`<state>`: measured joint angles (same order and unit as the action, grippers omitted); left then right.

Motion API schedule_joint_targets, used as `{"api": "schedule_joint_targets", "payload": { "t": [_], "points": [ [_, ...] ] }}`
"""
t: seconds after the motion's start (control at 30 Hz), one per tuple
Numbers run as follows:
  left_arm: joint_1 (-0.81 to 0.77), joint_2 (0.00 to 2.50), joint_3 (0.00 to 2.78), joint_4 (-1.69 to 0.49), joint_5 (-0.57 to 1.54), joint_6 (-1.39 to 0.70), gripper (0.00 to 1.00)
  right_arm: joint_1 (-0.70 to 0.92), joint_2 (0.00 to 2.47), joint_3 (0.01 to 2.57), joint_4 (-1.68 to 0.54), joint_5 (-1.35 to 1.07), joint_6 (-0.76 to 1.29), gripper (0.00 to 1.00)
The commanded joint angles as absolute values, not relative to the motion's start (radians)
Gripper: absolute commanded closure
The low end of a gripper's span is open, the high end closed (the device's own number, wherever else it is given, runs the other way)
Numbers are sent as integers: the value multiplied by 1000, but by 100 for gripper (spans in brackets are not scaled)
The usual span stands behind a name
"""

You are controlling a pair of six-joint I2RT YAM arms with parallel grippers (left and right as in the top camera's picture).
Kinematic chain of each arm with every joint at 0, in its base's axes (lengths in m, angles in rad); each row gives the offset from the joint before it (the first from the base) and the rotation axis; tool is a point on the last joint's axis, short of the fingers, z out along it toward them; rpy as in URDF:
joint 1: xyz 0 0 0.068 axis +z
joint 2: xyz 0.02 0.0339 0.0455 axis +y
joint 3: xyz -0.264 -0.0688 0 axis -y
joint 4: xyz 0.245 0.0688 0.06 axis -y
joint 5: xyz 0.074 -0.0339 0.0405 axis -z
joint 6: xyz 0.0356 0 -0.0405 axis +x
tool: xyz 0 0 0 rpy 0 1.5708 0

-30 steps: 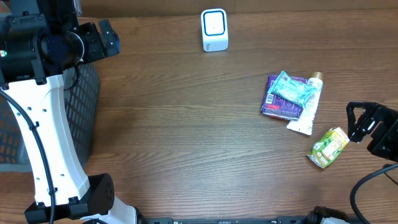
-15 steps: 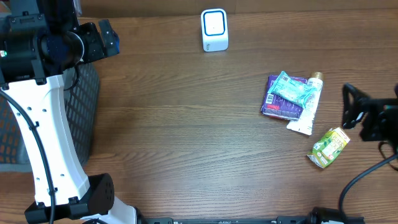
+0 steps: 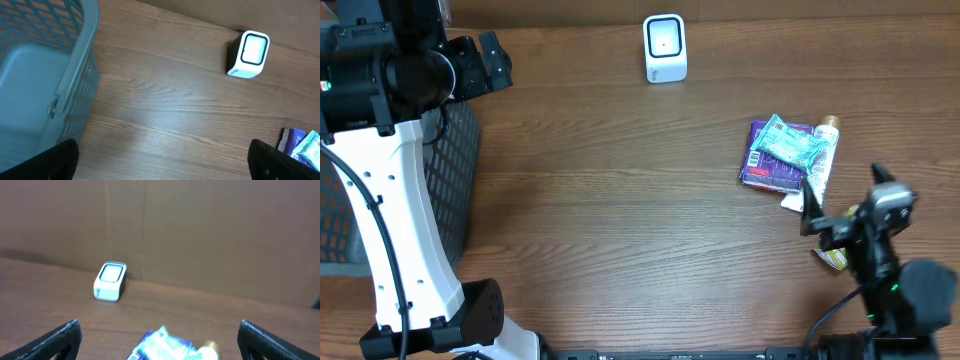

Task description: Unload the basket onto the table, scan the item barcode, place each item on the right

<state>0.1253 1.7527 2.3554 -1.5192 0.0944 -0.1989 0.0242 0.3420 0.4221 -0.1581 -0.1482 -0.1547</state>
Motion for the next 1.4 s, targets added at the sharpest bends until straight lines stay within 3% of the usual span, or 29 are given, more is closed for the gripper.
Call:
{"api": "schedule_joint_targets", "payload": {
  "t": [0.0, 0.6, 1.37],
  "points": [
    [131, 1760, 2371, -1515, 97, -179, 0, 64, 254, 294, -64, -88, -159, 0],
    [131, 1760, 2371, -1515, 97, -179, 0, 80, 5, 13, -81, -115, -158, 0],
    [131, 1760, 2371, -1515, 97, -179, 1, 79, 3, 8, -73, -113, -154, 0]
  ]
}}
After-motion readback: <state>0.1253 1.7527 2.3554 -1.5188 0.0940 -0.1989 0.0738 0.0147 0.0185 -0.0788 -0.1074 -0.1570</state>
